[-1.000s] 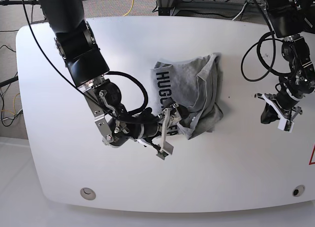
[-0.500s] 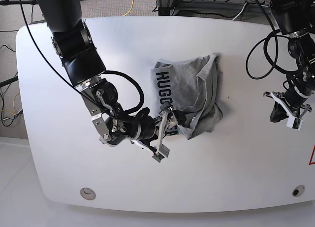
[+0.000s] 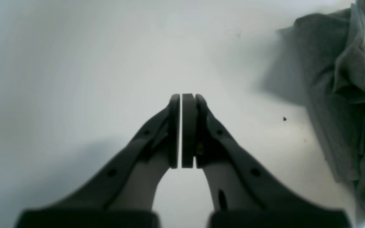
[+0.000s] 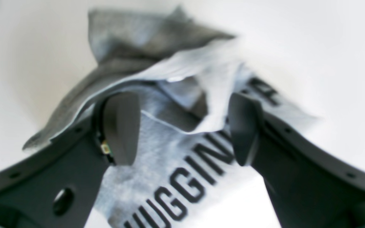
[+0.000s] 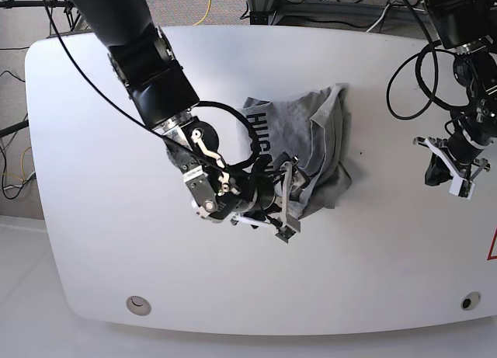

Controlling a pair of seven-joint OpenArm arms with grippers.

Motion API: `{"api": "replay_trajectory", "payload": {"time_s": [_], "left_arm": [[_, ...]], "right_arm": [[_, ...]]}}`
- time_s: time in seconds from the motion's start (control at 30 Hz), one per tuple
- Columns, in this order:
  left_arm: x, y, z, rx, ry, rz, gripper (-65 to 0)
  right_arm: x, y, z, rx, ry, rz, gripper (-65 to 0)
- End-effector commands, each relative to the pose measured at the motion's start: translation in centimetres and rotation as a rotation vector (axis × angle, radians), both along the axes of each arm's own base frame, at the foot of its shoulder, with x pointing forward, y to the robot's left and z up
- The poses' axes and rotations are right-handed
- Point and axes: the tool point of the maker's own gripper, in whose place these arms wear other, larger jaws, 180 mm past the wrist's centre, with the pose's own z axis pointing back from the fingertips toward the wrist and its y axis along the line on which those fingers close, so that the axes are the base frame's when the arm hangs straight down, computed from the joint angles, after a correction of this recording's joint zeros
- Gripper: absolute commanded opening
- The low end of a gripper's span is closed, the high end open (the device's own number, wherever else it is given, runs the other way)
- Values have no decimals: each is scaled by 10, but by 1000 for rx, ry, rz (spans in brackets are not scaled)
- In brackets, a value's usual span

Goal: Fold the T-shirt properly
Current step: 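Open the left gripper and withdraw it while the right gripper holds the shirt, then pinch the shirt's collar fold with the right gripper and adjust it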

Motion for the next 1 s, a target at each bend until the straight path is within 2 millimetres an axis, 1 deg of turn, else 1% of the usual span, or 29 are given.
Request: {"api": "replay_trajectory", "payload": {"time_s": [0.0,0.07,0.17,0.6,0.67,0.77,0.83,0.9,0.97], "left_arm": [[10,4,21,1,-67,-3,-650],[10,4,21,1,-67,-3,-650],[10,4,21,1,-67,-3,-650],[10,4,20,0,-67,-3,-650],[10,4,20,0,-67,-3,-650],[10,4,20,-1,-67,-3,-650],[10,4,20,-1,-67,-3,-650],[10,4,20,-1,-67,-3,-650],[10,4,20,-1,-67,-3,-650]], "right_arm": [[13,3,11,-3,-46,12,-243],[13,4,6,-17,-48,25,-243],[15,4,3,-20,-61,27,-243],[18,5,5,-7,-80,23,-251],[18,6,6,-5,-80,23,-265],[18,10,7,8,-82,26,-343],[16,16,9,17,-86,31,-437],[16,20,11,26,-86,29,-558],[16,22,11,29,-84,26,-650]]}}
